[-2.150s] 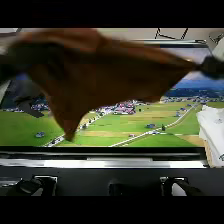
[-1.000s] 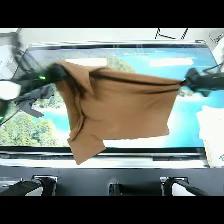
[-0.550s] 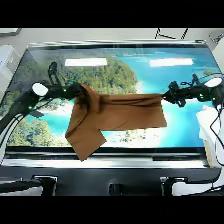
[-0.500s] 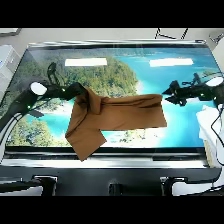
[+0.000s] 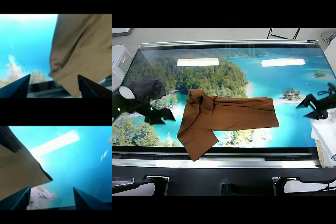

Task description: Fold the clothes and pants, and hang the long-sleeved shirts on hangers.

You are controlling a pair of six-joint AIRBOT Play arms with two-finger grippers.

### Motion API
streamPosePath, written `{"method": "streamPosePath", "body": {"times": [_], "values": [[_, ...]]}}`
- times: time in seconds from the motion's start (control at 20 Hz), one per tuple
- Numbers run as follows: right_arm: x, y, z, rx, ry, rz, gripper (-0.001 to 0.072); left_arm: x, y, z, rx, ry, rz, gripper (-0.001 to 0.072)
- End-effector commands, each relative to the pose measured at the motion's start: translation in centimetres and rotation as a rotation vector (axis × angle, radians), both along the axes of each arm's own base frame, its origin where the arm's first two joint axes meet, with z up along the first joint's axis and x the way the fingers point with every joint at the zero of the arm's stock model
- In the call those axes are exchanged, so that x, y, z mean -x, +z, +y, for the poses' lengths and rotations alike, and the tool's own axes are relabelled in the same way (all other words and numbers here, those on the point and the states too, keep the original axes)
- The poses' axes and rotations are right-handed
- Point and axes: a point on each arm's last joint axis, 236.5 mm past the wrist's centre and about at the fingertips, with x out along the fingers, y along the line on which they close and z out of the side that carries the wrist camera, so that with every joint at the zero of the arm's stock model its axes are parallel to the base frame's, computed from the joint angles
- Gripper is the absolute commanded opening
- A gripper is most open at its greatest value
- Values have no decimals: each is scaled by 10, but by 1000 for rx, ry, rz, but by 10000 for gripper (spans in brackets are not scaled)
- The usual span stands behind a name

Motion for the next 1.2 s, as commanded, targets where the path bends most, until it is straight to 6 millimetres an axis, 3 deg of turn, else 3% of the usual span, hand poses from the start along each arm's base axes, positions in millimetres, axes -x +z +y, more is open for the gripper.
{"method": "streamPosePath", "body": {"times": [0.0, 0.1, 0.3, 0.35, 0.45, 0.5, 0.55, 0.6, 0.8, 1.15], "values": [[33, -21, 18, -67, 49, 108, 588, 40, -42, -9, -41, -46, 40, 582], [36, -25, 26, -83, 68, 118, 588, 37, -56, -22, -58, -68, -3, 582], [30, -26, 32, -83, 74, 100, 587, 23, -64, -39, -54, -69, -63, 569], [28, -25, 32, -83, 71, 93, 573, 20, -67, -39, -57, -60, -70, 469], [28, -25, 32, -84, 71, 93, 550, 18, -71, -39, -61, -41, -64, 446], [28, -25, 32, -84, 71, 93, 550, 20, -74, -41, -61, -43, -49, 320], [28, -26, 31, -80, 70, 92, 550, 23, -74, -42, -59, -51, -39, 108], [27, -27, 29, -69, 68, 90, 550, 23, -73, -42, -58, -56, -44, 31], [20, -46, 29, -51, 41, 65, 553, 13, -59, -41, -58, -50, -96, 24], [9, -90, 96, -99, 227, 106, 560, 8, -40, -46, -40, -25, -145, 24]]}}
